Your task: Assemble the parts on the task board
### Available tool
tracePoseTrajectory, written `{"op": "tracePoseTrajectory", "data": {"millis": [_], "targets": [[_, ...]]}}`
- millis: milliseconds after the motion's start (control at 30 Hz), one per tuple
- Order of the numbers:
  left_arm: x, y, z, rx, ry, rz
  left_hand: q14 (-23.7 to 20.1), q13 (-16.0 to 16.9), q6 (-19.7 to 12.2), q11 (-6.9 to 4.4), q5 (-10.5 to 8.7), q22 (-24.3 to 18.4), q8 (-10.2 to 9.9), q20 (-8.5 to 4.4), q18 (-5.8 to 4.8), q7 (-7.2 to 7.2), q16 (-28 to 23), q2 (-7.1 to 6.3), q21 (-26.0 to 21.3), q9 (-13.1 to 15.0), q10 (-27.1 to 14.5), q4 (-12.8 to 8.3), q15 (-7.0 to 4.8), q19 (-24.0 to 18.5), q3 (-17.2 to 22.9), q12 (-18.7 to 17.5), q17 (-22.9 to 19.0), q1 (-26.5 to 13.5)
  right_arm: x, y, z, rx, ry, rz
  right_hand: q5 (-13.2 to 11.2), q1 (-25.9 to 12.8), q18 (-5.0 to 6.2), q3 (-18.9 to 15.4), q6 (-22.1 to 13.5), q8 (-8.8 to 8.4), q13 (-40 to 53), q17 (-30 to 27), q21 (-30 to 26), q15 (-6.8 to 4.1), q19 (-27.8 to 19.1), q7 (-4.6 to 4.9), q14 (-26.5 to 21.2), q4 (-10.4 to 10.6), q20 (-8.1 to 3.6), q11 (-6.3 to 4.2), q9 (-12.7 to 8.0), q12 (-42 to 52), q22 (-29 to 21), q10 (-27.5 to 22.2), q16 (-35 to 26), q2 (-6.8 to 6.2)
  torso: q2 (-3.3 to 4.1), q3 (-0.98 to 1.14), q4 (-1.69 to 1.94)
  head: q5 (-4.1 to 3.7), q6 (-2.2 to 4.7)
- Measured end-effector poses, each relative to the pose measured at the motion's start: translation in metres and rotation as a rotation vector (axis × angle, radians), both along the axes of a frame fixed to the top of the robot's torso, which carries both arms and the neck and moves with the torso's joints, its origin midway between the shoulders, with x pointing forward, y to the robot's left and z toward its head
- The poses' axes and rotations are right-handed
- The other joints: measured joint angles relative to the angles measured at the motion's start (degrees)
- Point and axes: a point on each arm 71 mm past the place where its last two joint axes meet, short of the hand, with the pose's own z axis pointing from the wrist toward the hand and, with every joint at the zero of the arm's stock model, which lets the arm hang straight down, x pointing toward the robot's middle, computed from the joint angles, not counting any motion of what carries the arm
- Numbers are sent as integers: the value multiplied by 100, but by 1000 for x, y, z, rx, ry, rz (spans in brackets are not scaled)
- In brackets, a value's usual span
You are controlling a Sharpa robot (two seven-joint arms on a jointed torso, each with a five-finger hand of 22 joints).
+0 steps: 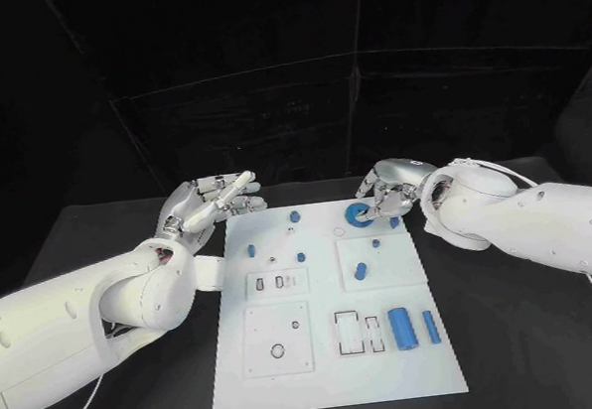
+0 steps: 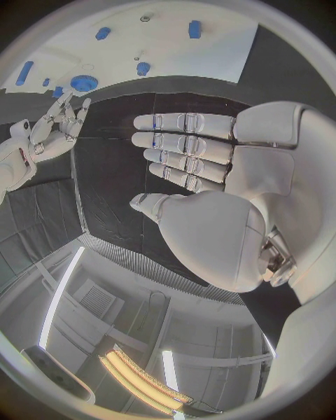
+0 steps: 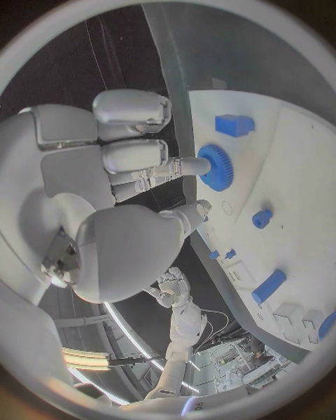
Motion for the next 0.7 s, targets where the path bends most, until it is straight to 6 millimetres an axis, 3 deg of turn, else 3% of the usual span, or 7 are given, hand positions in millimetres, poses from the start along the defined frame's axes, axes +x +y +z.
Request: {"op": "tracePoseTrajectory", "data": {"millis": [200, 400, 700], "targets": [[1, -1, 0, -1, 0, -2, 0, 0, 0, 0, 0, 0, 0, 0, 0, 0, 0, 0, 0, 0, 0, 0, 0, 0, 0, 0, 0, 0, 2, -7, -3, -6, 40, -38, 0, 397, 1, -404, -60, 30, 727, 136, 45, 0, 30, 23, 0, 404, 30, 26, -1, 554, 62, -348, 87, 37, 4, 2, 7, -18, 5], [2, 0, -1, 0, 1, -1, 0, 0, 0, 0, 0, 1, 0, 0, 0, 0, 0, 0, 0, 0, 0, 0, 0, 0, 0, 0, -1, 0, 4, -7, -5, -12, 64, -54, 0, 528, 1, -539, -60, 30, 988, 194, 45, 1, 47, 23, 0, 577, 48, 25, -1, 722, 62, -409, 130, 110, 7, -3, 13, -24, 2], [2, 0, -1, 1, 2, -2, 0, 0, 0, 0, 0, 1, 0, 0, 0, 0, 0, 0, 0, 0, 0, 0, 0, 0, 0, 0, -1, 0, 7, 0, -8, -21, 88, -53, 27, 743, 2, -617, -60, 97, 1432, 443, 102, 1, 100, 23, 0, 654, 39, 25, 5, 1132, 62, -408, 301, 154, 10, -10, 18, -25, -29]]}}
